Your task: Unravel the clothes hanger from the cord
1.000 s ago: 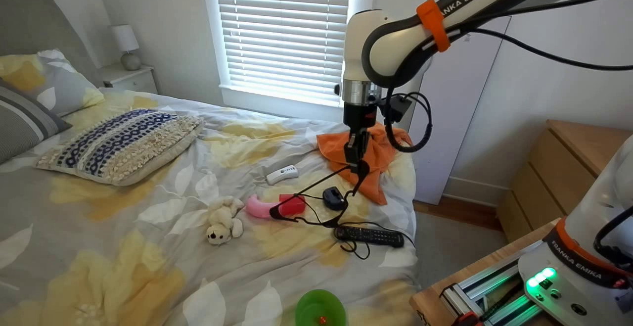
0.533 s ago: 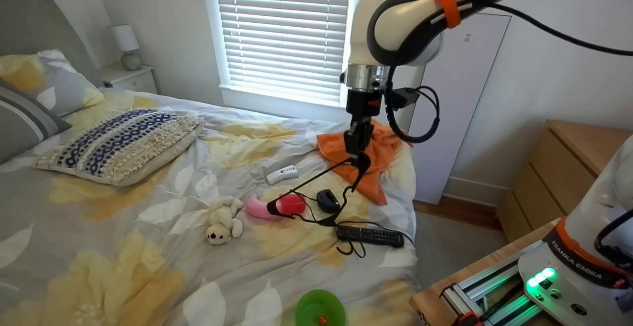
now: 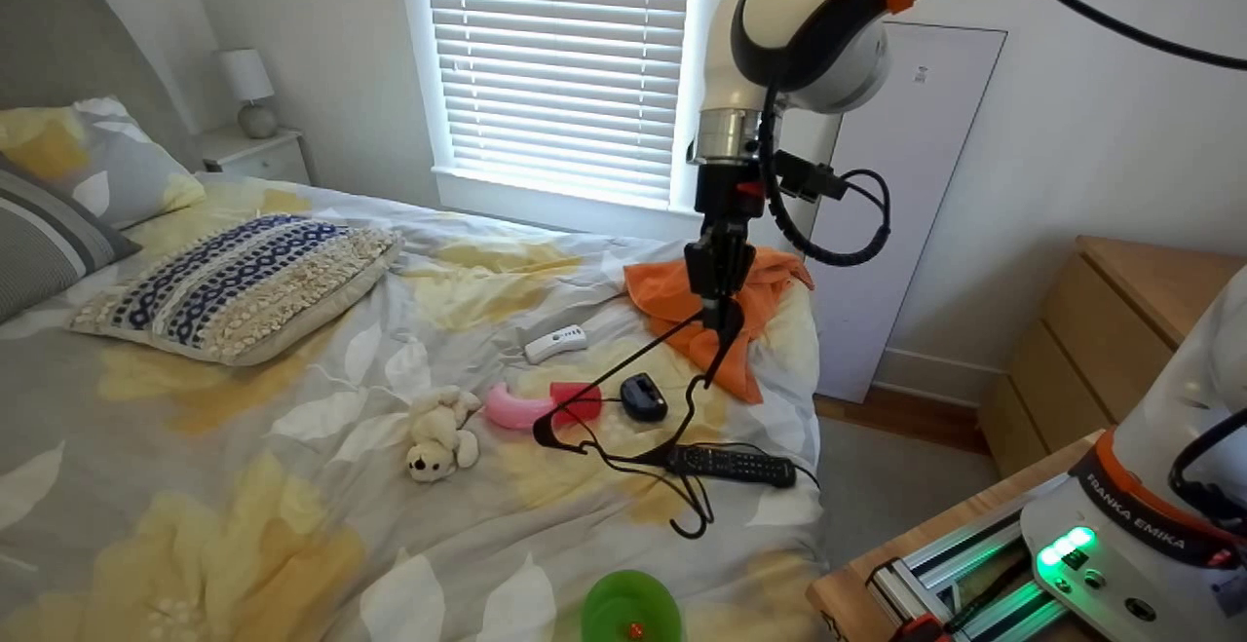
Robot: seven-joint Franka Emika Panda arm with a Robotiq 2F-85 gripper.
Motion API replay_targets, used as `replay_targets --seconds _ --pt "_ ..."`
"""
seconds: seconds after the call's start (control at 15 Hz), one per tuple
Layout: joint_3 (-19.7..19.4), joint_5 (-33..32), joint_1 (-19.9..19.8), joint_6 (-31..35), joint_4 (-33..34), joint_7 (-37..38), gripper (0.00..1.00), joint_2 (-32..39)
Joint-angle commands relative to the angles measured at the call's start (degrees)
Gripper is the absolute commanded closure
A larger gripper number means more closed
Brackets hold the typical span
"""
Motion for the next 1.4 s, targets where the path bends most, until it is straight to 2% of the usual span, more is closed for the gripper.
replay_targets --seconds 0.0,0.73,1.0,1.33 --pt "-1.0 4.0 0.3 -4.2 0.0 3.0 0.98 -1.3" --pt "-2.4 10.6 -0.3 -11.1 0.3 5.4 0.98 -0.5" --pt "-1.6 3.6 -0.1 -10.7 0.6 6.9 0.98 -0.9" --pt "-0.6 -8.8 0.5 -10.8 2.0 8.2 0.98 -0.7"
